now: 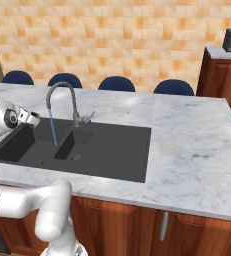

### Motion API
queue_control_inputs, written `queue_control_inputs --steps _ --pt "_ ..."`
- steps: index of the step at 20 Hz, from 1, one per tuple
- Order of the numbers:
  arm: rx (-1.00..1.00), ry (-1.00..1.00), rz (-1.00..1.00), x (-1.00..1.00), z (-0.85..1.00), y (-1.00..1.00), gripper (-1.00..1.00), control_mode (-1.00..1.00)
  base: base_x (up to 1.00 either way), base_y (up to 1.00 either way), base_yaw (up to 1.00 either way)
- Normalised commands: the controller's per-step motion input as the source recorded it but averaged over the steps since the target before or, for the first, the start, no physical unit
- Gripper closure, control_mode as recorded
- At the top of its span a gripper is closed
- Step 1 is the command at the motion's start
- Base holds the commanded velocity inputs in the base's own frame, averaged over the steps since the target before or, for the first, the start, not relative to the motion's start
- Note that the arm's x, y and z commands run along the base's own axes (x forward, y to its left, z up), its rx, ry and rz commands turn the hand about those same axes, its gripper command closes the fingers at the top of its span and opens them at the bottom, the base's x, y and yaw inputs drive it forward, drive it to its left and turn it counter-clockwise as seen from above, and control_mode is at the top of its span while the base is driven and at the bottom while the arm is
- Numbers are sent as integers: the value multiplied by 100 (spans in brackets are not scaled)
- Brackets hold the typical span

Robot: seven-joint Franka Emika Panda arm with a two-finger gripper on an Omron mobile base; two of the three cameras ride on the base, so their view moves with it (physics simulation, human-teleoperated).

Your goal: Soak the sponge with water for a few seconds and then drop it inside the sink.

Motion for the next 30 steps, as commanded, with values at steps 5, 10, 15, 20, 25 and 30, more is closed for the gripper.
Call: queue_control_inputs --steps 5,10,15,20,25,30 --pt "13 14 18 -38 34 36 100 -100 0 0 0" --pt "14 7 18 -53 22 24 100 -100 0 0 0" --pt "13 0 13 -57 19 2 100 -100 0 0 0" --pt "13 0 8 -44 18 0 100 -100 0 0 0" --pt "14 2 8 -33 4 0 100 -100 0 0 0" --pt "6 7 10 -13 0 0 100 -100 0 0 0"
